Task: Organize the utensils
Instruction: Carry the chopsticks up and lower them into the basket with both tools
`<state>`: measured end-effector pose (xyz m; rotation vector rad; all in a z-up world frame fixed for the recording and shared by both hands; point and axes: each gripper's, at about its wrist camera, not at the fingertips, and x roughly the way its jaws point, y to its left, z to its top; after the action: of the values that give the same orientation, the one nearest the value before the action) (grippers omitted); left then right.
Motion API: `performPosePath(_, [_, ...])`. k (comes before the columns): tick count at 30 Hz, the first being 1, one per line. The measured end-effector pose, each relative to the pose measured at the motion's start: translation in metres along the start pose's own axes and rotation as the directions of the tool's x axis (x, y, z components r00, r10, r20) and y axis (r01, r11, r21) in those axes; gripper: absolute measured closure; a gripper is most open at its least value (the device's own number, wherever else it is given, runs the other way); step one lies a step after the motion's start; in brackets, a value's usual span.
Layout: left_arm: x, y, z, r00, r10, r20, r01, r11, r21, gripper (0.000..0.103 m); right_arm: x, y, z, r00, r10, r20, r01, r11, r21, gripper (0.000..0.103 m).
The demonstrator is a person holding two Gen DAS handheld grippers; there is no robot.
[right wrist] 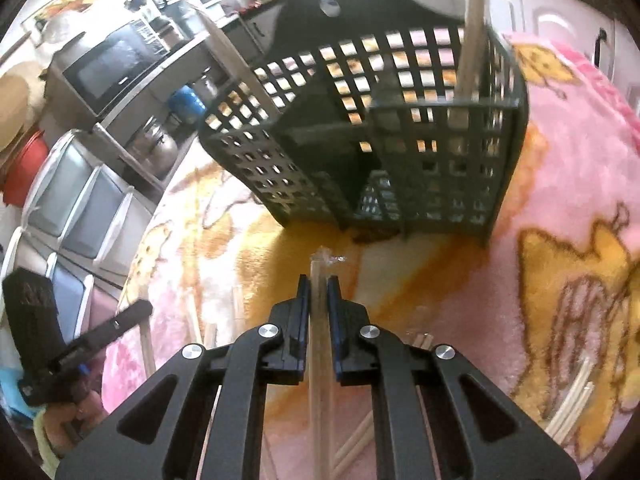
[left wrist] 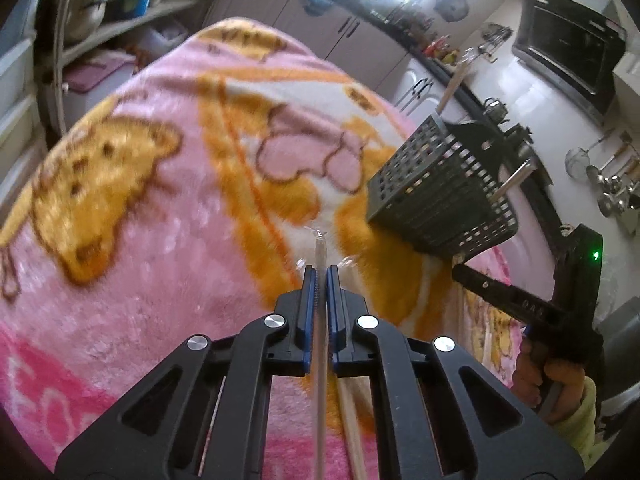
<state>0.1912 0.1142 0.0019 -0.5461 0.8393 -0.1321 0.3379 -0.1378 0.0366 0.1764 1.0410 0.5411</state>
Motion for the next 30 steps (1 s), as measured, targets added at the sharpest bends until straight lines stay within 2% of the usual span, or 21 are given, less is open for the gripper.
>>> performPosePath(8, [-0.019,-0.030,0.015,0.996,-0.030,0.079,0.025,0.998,0.063,0.102,-0.040,0.014,-0.002,0.993,0.050,0.106,-0.041,0.996,-0.079,0.095])
performPosePath(15, [-0.033,-0.069,0.043,0.985,-0.069,0.161,0.046,0.989,0.140,0.102,-0.077,0.023,0.004,0.972,0.077,0.223,-0.044,0.988,-0.149,0.095])
performPosePath(21, [-0.041,-0.107,0.067,0.969,-0.110,0.222,0.061,0.975,0.216,0.102,-0.113,0.021,0.018,0.934,0.093,0.346,-0.029,0.982,-0.186,0.097])
performPosePath(30, [-0.054,-0.151,0.104,0.943,-0.173,0.285,0.091,0.956,0.279,0.102,-0.161,0.016,0.058,0.859,0.078,0.506,0.020,0.982,-0.185,0.097])
